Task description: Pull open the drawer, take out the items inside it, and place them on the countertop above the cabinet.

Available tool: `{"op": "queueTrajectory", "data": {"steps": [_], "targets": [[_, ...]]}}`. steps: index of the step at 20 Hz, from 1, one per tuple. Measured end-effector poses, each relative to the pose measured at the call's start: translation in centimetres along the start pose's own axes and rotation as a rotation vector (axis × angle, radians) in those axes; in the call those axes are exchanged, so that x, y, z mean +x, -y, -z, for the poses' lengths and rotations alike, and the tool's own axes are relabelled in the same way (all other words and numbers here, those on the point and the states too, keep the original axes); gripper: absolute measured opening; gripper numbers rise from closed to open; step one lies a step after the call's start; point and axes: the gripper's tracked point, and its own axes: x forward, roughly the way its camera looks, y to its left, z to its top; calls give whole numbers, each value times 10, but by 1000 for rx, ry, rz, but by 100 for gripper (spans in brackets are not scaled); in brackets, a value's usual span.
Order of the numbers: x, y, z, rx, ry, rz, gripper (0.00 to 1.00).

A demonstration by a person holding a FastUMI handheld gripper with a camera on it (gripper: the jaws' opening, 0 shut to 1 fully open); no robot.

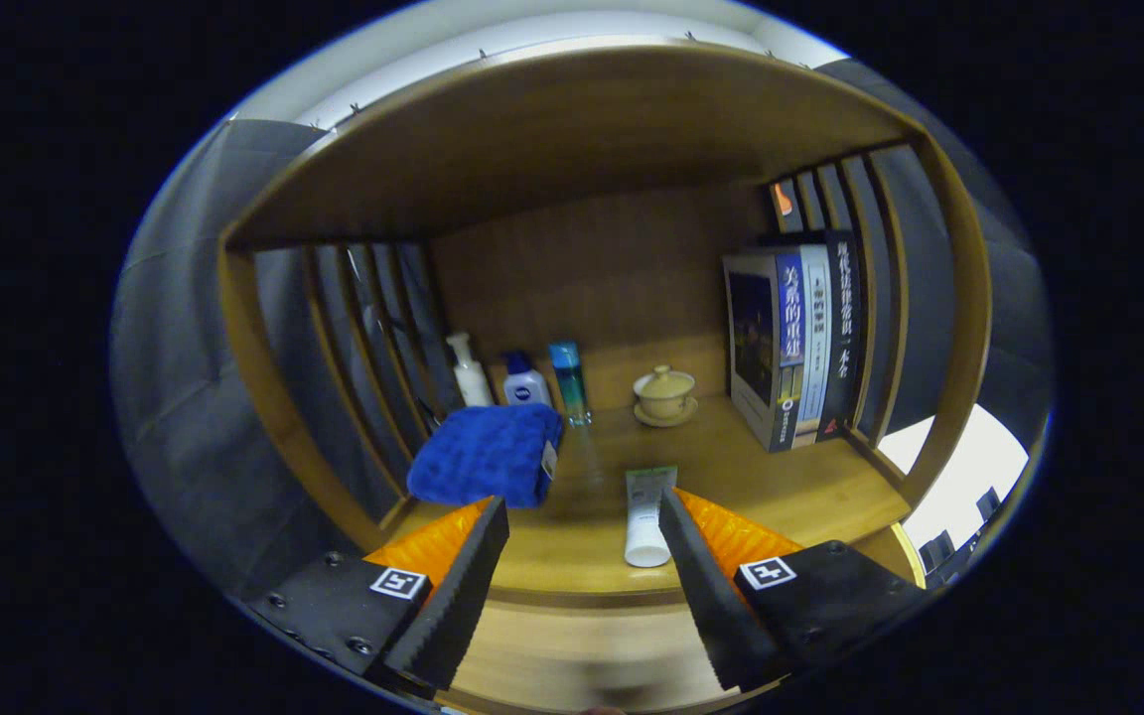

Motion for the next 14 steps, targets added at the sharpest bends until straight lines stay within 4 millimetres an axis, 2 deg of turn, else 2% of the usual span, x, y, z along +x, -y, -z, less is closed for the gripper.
{"op": "queueTrajectory", "data": {"steps": [4, 7, 11, 14], "targets": [[-57, -11, 2, -56, 99, -9, 98], [-90, -20, 23, -91, 149, -21, 98], [-110, -26, 70, -165, 181, 2, 99], [-119, -33, 128, -188, 156, 23, 99]]}}
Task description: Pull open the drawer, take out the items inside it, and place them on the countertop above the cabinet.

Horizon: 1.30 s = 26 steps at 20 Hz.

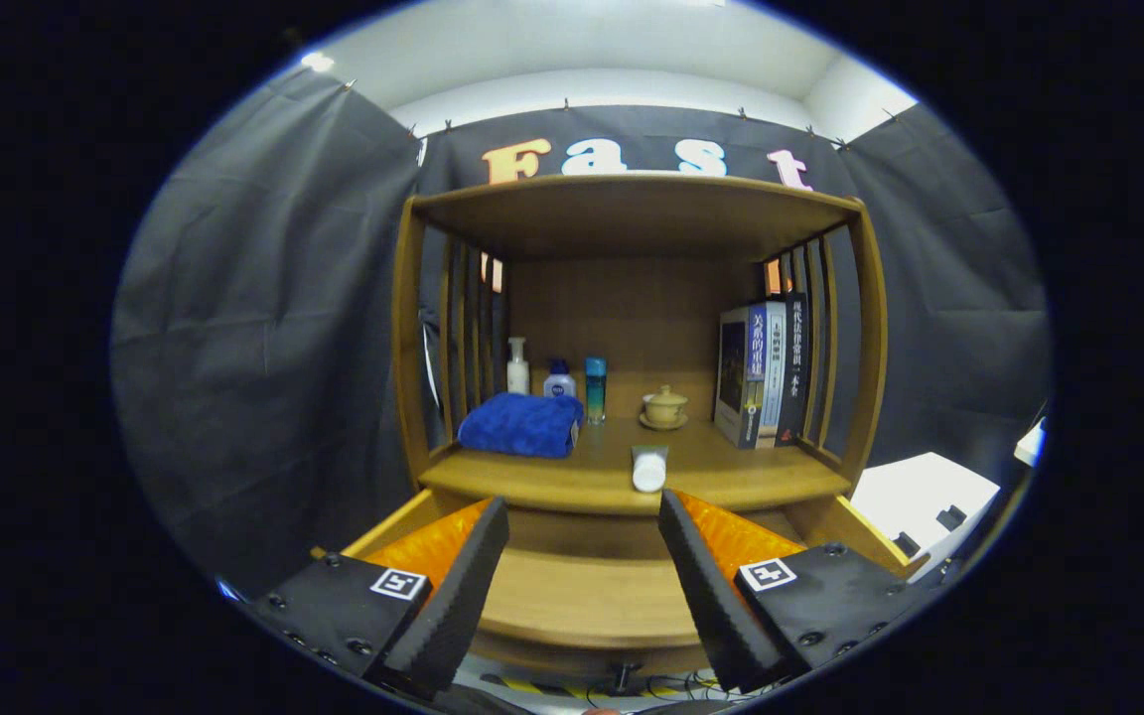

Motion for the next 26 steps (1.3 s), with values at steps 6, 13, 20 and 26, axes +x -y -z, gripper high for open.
{"op": "queueTrajectory", "data": {"steps": [6, 13, 20, 26], "targets": [[-26, 2, 44, 43, 9, 56, 99], [-48, 19, 83, -83, 79, 160, 99], [-40, 25, 132, -6, -26, 170, 97], [-30, 29, 140, -7, -42, 175, 97]]}}
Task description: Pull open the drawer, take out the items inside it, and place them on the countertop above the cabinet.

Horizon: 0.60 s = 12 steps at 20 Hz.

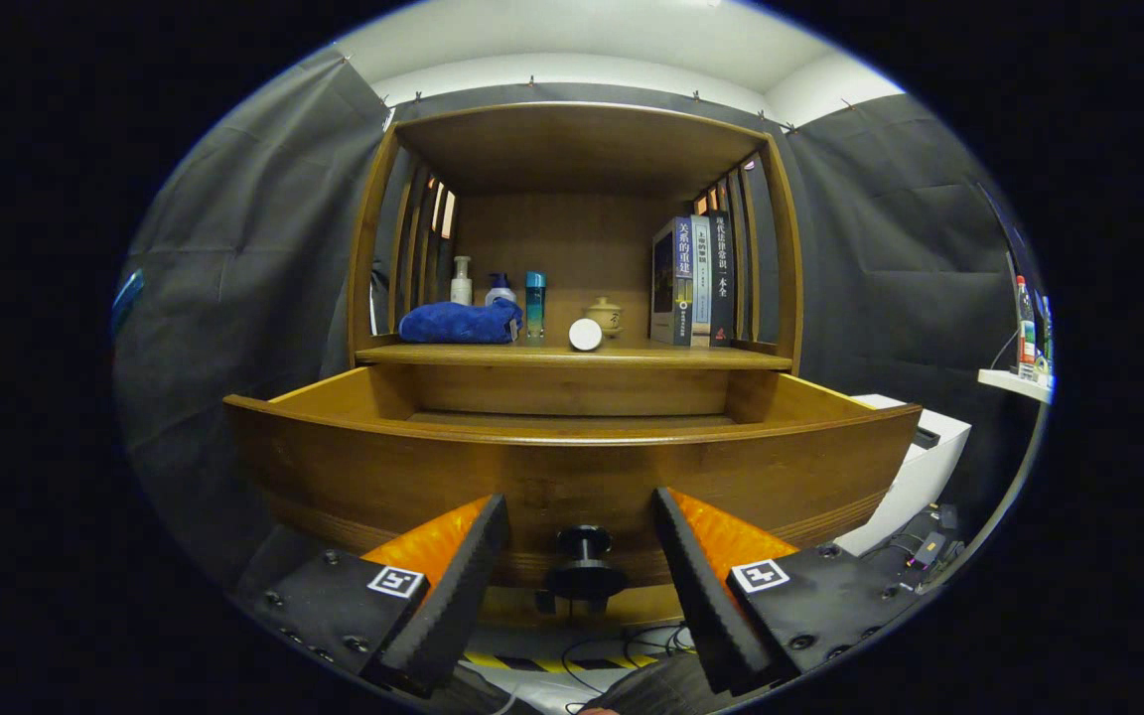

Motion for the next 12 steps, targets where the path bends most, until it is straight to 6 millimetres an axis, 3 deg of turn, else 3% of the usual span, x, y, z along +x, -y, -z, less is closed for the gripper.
{"op": "queueTrajectory", "data": {"steps": [8, 12], "targets": [[2, 1, -4, -7, 6, -11, 97], [17, 2, -7, -11, -11, -24, 98]]}}
